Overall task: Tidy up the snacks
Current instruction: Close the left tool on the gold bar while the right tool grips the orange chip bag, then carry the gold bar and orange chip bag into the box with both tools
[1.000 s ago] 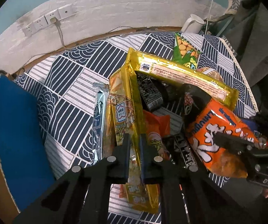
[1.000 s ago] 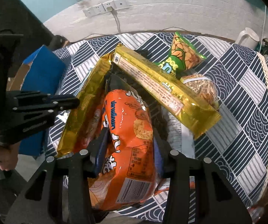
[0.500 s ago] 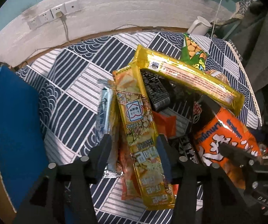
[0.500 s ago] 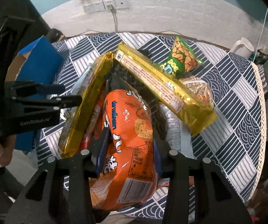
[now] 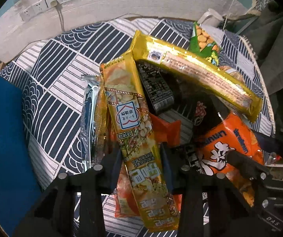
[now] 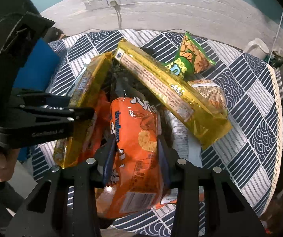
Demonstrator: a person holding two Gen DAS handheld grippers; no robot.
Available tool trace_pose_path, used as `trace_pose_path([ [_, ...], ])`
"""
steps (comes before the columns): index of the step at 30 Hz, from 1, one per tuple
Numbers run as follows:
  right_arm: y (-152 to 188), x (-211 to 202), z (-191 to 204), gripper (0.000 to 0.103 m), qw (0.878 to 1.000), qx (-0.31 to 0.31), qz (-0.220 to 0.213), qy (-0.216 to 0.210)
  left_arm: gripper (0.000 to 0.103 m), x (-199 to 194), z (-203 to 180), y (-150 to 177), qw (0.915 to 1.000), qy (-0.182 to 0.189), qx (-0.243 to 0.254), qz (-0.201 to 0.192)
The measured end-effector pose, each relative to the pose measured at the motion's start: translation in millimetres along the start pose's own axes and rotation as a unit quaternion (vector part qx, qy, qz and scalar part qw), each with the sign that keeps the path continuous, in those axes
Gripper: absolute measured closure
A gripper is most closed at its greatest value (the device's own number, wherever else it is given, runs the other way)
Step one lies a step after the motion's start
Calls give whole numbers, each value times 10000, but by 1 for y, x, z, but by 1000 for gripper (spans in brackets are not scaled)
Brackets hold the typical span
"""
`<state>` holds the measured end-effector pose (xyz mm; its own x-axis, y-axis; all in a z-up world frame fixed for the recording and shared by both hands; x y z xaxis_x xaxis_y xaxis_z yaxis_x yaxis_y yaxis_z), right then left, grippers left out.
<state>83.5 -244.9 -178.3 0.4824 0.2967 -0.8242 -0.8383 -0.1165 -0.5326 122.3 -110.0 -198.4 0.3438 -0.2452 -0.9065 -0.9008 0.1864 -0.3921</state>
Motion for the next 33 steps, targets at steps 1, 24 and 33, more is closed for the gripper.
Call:
trace_pose_path([
  [1,0,-2,1,66,10000,-27,-15,2,69,-1,1,0,10000,-32,17,-16],
  [24,-13,-53,48,70,9972,-318,-670,-92,73,-104,18,18,9948,-223,163,-977],
  [33,-24,-74,71,70,9952,-473,-855,-114,73,-163,33,28,9888,-451,233,-1403],
])
Point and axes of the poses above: each gripper's, at about its wrist camera, not at the fingertips, and x roughly the way its jaws point, z to its left, y to its underside, the point moved 1 cm from there along x, roughly the way its jaws point, and after that the axes turned 13 degrees about -z, right-handed, at the moved point
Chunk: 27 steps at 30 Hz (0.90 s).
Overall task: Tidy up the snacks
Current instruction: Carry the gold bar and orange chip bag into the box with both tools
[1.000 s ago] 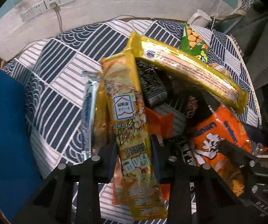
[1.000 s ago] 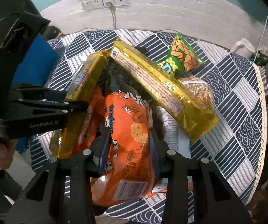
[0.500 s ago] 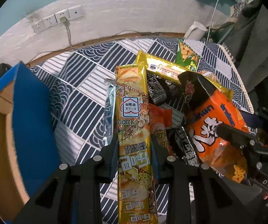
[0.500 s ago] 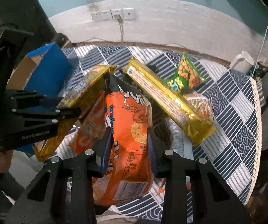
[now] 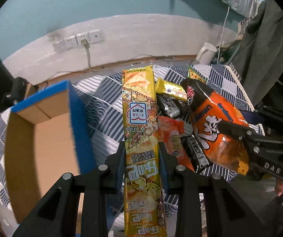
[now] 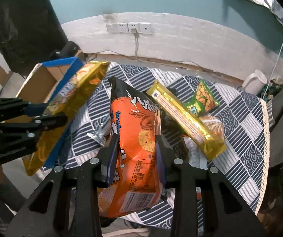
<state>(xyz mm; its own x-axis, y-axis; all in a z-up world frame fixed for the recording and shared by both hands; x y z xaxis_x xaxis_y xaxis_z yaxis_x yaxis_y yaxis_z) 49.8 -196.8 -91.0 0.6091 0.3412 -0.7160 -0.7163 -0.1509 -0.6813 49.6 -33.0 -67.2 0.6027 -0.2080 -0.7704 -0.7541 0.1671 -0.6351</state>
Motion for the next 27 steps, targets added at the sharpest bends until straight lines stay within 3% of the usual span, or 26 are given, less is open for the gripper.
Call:
trace_pose_path([
  [12,-35,-6,63,70,9986,-324,-193,-377,73,-57,56,2,9976,-516,-66,-457],
  [27,-75,33,163,70,9923,-803,-91,-936,72,-62,164,34,9897,-1184,-682,-421],
])
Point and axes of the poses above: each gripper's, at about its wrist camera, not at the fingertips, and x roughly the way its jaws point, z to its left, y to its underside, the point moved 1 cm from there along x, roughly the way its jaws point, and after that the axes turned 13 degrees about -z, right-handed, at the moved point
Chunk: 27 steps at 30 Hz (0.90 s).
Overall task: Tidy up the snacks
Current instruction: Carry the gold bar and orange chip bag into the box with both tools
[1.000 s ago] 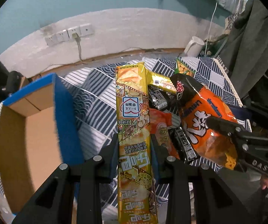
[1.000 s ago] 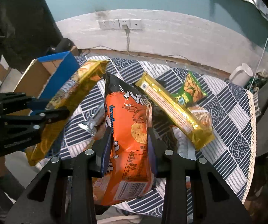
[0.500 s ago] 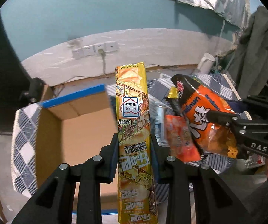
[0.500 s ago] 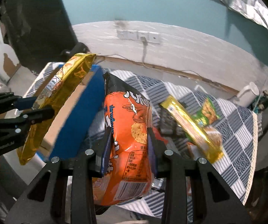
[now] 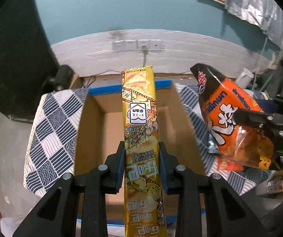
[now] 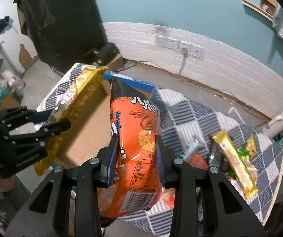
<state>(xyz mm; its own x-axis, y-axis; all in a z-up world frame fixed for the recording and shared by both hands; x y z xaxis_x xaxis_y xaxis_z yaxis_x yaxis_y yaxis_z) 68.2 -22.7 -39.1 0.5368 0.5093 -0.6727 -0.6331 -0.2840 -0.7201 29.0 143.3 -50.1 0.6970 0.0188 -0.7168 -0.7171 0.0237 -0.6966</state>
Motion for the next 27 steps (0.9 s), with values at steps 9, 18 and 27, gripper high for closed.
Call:
trace_pose_path([
  [9,-8,44,44,70,9991,-194,265,-255,72,22,40,20,9991,-192,-257,267],
  [18,-7,72,62,69,9973,-206,564,-421,71,33,50,33,9981,-229,-292,485],
  [27,-4,74,65,57,9973,-185,614,-349,53,29,58,33,9980,-414,-249,399],
])
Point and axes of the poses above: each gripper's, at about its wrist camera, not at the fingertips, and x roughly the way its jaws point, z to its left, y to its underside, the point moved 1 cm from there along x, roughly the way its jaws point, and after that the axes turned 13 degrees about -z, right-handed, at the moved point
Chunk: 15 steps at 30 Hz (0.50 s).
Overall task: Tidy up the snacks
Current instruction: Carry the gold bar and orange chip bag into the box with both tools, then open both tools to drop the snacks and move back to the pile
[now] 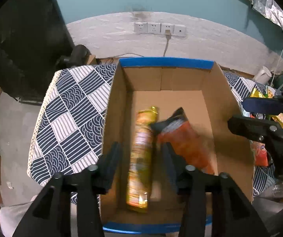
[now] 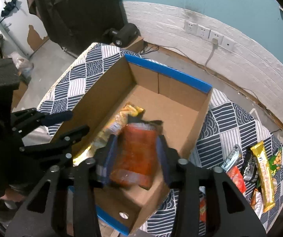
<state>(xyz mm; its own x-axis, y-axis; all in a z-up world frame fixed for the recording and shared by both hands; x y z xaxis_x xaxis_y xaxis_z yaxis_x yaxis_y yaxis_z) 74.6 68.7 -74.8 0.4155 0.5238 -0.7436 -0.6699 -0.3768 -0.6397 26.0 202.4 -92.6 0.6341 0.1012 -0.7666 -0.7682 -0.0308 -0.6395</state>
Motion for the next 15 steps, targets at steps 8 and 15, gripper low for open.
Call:
trace_pose_path([
  [8,2,-12,-9,49,9999,-15,-64,84,48,-5,-7,-2,9999,29,106,-36],
  [15,12,-33,-31,41,9991,-102,-207,361,39,-15,-32,-12,9992,92,330,-196],
])
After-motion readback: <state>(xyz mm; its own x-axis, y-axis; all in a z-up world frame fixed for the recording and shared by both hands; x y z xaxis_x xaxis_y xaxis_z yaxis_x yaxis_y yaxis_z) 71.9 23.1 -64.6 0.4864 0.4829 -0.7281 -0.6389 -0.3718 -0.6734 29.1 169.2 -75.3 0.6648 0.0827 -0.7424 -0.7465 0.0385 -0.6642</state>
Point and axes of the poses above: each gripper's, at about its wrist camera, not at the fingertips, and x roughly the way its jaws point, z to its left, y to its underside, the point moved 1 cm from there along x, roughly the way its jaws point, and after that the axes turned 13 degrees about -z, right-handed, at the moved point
